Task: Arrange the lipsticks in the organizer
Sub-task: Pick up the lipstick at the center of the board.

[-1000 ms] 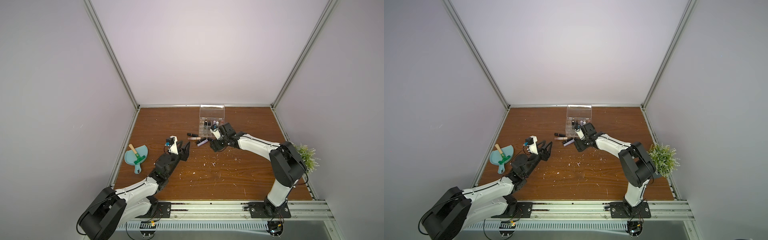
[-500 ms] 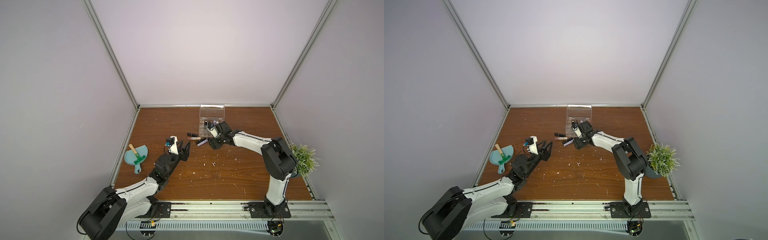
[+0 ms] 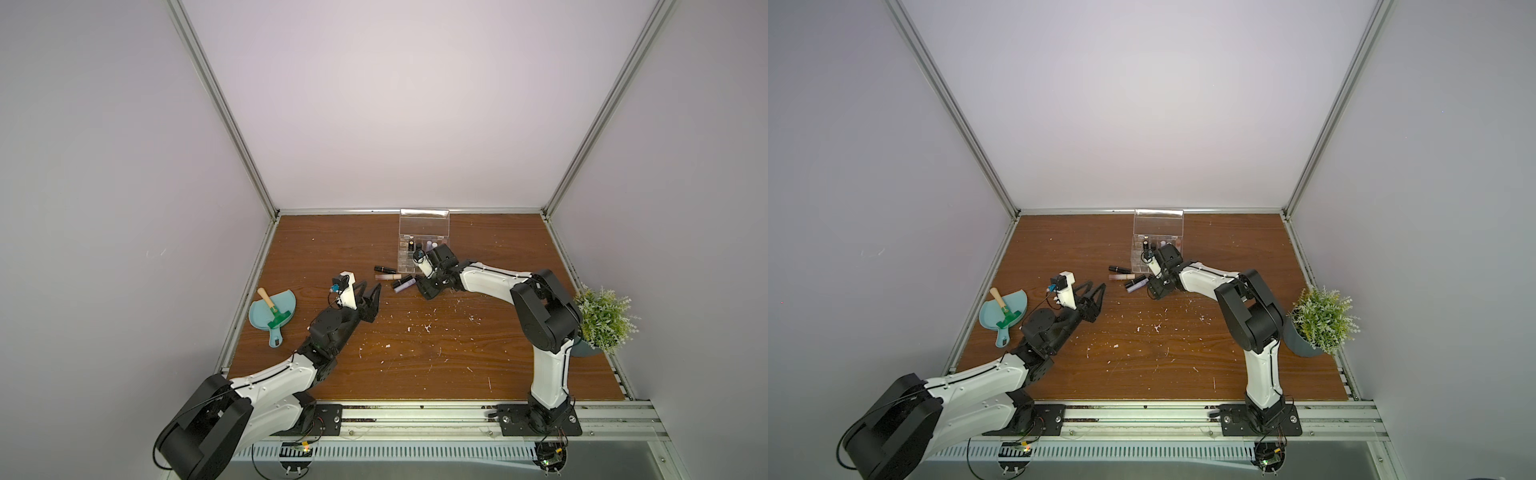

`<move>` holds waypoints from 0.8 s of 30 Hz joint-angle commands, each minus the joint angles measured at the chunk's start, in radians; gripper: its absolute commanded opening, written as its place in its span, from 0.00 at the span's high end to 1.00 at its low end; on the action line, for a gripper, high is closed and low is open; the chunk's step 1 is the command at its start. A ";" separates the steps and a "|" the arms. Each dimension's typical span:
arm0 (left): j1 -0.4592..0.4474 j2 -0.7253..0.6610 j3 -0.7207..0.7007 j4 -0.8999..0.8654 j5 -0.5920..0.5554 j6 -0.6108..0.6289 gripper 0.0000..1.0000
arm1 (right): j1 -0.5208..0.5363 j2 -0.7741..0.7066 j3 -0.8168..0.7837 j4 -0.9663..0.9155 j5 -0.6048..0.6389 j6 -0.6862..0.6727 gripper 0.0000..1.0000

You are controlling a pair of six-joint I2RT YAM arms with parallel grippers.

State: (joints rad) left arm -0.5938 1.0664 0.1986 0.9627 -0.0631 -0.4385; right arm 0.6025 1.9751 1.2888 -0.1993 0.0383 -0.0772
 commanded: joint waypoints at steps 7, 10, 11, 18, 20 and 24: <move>-0.008 -0.035 -0.015 0.023 0.026 -0.018 0.48 | 0.000 -0.027 -0.024 0.038 -0.065 0.031 0.42; -0.007 -0.036 -0.011 0.022 0.036 -0.024 0.47 | 0.000 -0.032 -0.041 0.041 -0.070 0.036 0.47; -0.007 -0.034 -0.010 0.023 0.040 -0.027 0.47 | 0.000 -0.033 -0.046 0.041 -0.072 0.037 0.48; -0.006 -0.031 -0.004 0.022 0.062 -0.041 0.47 | 0.000 -0.061 -0.083 0.047 -0.087 0.048 0.62; -0.007 -0.029 -0.004 0.022 0.064 -0.044 0.47 | 0.000 -0.074 -0.098 0.051 -0.091 0.052 0.67; -0.006 -0.026 0.002 0.023 0.080 -0.055 0.47 | 0.000 -0.098 -0.122 0.048 -0.099 0.061 0.78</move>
State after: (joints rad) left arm -0.5938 1.0416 0.1894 0.9657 -0.0128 -0.4751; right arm 0.6025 1.9251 1.1870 -0.1287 -0.0334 -0.0326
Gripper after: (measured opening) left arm 0.527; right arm 0.247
